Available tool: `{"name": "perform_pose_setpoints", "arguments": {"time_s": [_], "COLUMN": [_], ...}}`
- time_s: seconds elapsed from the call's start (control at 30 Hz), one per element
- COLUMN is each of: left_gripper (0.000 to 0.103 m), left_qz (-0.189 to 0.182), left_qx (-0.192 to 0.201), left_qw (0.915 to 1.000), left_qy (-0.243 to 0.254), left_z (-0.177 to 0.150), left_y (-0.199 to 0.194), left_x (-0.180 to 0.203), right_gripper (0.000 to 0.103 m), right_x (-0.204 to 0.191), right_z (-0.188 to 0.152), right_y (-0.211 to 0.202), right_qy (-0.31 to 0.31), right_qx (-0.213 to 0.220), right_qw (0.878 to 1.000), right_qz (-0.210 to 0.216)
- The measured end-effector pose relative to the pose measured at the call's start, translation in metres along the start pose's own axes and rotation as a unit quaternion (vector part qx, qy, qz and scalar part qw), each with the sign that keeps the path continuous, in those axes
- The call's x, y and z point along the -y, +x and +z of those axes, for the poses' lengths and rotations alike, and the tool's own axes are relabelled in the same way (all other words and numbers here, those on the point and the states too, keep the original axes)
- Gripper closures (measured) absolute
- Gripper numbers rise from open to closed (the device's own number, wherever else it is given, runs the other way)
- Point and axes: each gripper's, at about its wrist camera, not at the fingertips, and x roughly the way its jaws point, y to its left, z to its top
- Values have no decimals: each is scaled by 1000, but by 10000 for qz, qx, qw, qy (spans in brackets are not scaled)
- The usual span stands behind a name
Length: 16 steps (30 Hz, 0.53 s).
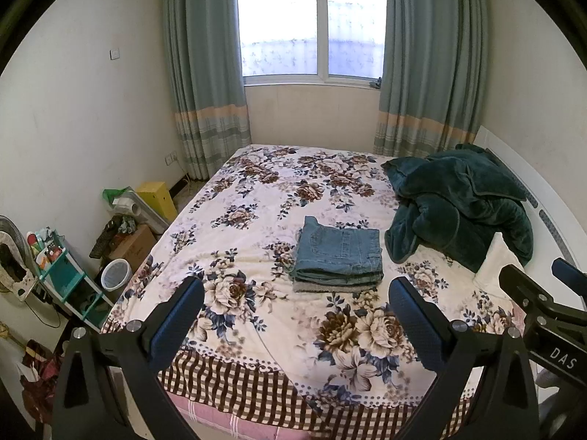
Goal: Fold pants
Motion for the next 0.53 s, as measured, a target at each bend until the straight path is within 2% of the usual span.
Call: {"name": "perform_pose_setpoints", "arguments": {"time_s": [0.53], "left_gripper": [0], "left_qz": [4], "left_qx": [88], "left_qw": [10000], "left_qy": [29], "left_z": [9], "left_y": [-3], "left_x": [5], "right_gripper": [0], "right_x": [-2], "right_z": [0], "right_y": [-2], "right_qy": [-5], "right_qx": [8], "right_qw": [10000], "right_qz": [-7]}}
